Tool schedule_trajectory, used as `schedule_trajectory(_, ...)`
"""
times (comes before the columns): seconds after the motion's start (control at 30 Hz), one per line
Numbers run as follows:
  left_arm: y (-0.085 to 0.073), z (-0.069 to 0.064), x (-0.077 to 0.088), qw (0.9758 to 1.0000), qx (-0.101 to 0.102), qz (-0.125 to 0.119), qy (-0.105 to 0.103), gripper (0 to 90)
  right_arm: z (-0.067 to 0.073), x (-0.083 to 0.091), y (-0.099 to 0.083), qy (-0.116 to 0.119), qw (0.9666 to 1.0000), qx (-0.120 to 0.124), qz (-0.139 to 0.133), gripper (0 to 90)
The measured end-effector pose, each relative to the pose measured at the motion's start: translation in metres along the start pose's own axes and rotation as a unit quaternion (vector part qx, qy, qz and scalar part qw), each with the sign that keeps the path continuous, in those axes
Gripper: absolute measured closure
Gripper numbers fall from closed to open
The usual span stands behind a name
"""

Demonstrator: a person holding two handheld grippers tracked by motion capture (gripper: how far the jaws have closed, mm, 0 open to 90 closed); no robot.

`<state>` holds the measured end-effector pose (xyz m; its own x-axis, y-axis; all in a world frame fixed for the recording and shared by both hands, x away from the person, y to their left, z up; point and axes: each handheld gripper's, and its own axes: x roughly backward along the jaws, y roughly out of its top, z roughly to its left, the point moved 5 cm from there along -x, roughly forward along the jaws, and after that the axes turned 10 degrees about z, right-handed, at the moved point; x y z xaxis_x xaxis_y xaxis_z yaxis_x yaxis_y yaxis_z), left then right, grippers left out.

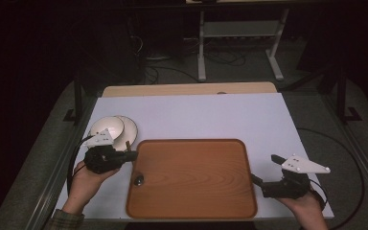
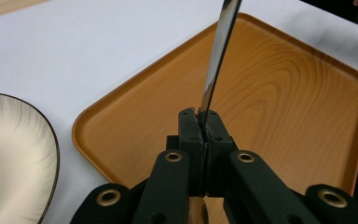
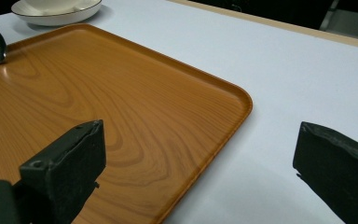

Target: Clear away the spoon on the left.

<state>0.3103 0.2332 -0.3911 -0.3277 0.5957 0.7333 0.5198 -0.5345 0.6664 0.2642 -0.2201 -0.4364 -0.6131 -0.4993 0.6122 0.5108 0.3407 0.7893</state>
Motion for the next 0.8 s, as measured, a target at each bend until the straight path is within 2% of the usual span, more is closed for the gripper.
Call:
schedule_trajectory(0.3,0.004,-0.003,-0.008,1.0,-0.003,0.003,-0.003,88.1,0.0,0.0,0.0,-0.001,1.0,0.001,0.001,1.8)
schedule_trajectory(0.8,0.01,-0.006,-0.032,0.9997,-0.005,0.014,-0.019,87.2,0.0,-0.001,0.0,-0.001,1.0,0.0,0.002,1.8)
